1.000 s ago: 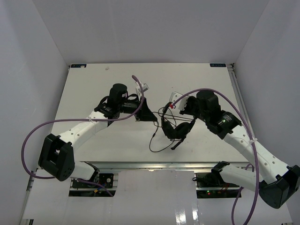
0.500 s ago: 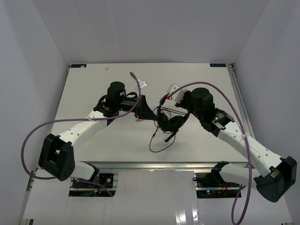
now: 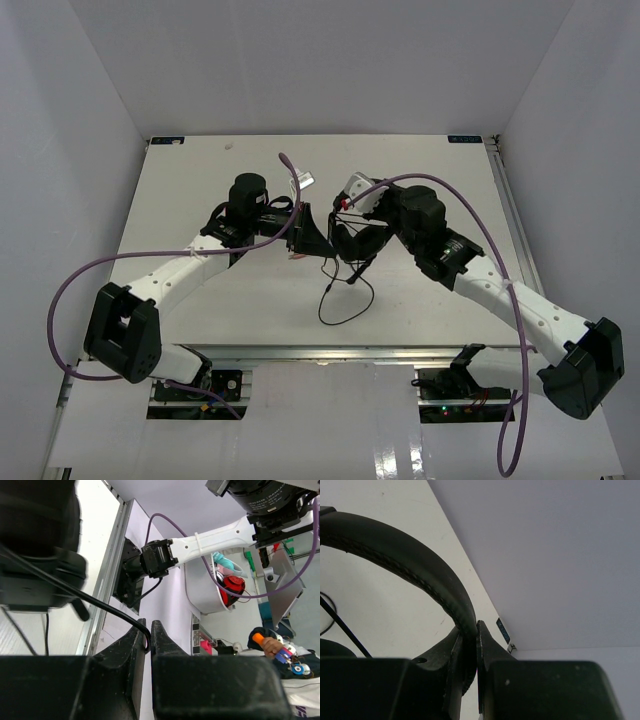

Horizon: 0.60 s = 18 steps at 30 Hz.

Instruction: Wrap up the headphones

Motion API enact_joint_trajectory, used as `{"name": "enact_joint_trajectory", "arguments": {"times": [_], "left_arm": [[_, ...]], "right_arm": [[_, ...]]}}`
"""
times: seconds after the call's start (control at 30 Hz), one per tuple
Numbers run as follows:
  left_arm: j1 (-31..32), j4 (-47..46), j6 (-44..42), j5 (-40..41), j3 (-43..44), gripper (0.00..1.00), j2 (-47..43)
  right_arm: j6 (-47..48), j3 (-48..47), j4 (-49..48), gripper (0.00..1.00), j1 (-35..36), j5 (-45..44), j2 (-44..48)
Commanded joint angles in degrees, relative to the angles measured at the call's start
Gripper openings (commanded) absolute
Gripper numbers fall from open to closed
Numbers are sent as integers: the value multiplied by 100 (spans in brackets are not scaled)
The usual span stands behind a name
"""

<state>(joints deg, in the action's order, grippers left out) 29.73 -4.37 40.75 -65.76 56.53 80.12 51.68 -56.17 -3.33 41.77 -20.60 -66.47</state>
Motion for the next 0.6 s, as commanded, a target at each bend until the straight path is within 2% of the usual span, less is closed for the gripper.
{"name": "enact_joint_trajectory", "arguments": {"times": [0.0, 0.3, 0.57], "left_arm": [[59, -400, 509, -747, 181, 22, -95], [71, -668, 607, -706, -171, 27, -232], [344, -2175, 1248, -495, -795, 33, -399]], "right_arm": [[466, 88, -1670, 8, 106, -1113, -187], [72, -158, -1621, 8, 146, -1068, -426], [-629, -606, -1056, 8, 127, -1120, -679]]}}
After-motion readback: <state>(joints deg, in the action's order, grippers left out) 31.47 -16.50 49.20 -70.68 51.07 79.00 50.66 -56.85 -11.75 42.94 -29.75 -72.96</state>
